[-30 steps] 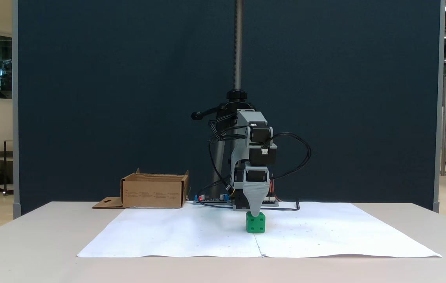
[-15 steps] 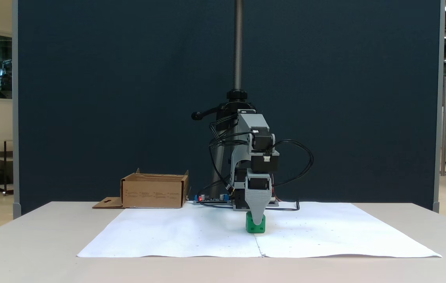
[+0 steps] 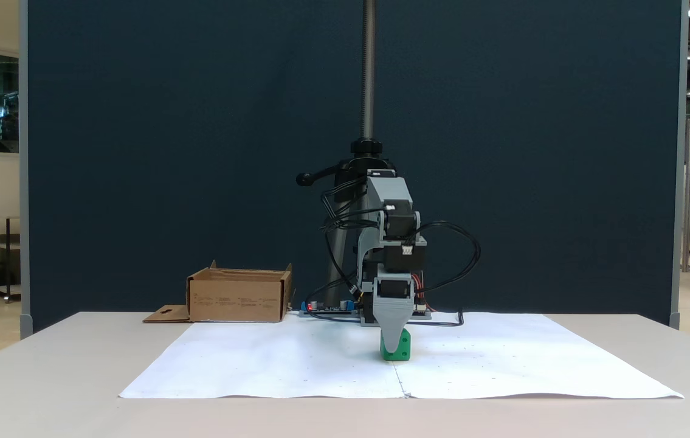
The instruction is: Grasp a green dice and put it in the bin.
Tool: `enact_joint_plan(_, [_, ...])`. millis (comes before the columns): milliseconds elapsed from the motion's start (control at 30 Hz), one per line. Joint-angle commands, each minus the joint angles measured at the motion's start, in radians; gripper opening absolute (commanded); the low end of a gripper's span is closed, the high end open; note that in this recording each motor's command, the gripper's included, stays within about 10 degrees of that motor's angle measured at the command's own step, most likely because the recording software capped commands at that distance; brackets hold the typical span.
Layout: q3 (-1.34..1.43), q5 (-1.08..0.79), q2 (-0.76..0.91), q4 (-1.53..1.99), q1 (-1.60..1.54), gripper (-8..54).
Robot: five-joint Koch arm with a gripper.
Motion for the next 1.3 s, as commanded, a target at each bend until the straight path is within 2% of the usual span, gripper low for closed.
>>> enact_joint_plan(0, [0.006,0.031,0.035,-0.028,0.011,43.3])
enact_joint_plan(300, [0.086,0.043,0.126,-0.094,0.008,43.2])
enact_joint_plan(1267, [0.158,0.112,0.147,-0.213,-0.057,43.1])
